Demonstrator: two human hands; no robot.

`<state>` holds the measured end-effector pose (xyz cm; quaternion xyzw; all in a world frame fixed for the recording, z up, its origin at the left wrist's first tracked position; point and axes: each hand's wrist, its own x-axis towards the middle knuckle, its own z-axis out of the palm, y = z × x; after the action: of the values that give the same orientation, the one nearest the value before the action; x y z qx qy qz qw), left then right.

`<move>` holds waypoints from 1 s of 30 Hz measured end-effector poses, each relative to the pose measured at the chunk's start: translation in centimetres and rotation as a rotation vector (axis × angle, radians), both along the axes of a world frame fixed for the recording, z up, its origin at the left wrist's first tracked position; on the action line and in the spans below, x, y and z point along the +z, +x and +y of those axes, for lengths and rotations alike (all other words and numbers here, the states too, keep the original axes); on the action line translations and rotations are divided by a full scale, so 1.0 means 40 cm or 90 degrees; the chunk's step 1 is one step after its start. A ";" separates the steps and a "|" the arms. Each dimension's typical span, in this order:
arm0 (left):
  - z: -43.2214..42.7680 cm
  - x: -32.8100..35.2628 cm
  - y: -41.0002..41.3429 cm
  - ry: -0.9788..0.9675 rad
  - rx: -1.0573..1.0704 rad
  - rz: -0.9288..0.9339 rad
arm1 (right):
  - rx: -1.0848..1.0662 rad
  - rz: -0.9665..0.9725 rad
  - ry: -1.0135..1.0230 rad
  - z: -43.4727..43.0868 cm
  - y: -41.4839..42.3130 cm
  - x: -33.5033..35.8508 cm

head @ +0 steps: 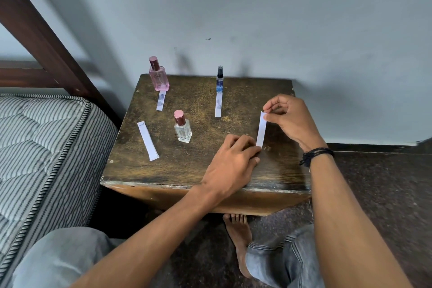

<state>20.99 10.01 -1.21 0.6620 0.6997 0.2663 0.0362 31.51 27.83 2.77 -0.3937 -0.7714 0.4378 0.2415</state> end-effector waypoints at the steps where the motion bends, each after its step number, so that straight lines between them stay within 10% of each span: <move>1: 0.000 -0.001 0.003 -0.007 0.001 0.021 | -0.003 -0.003 0.003 0.004 0.001 -0.004; 30: 0.138 0.012 0.004 -0.175 0.061 0.064 | -0.101 -0.006 0.112 0.153 -0.075 -0.085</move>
<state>21.14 15.54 -0.72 0.6293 0.7611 0.1359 0.0788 28.52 33.94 -0.63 -0.4329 -0.7743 0.3463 0.3051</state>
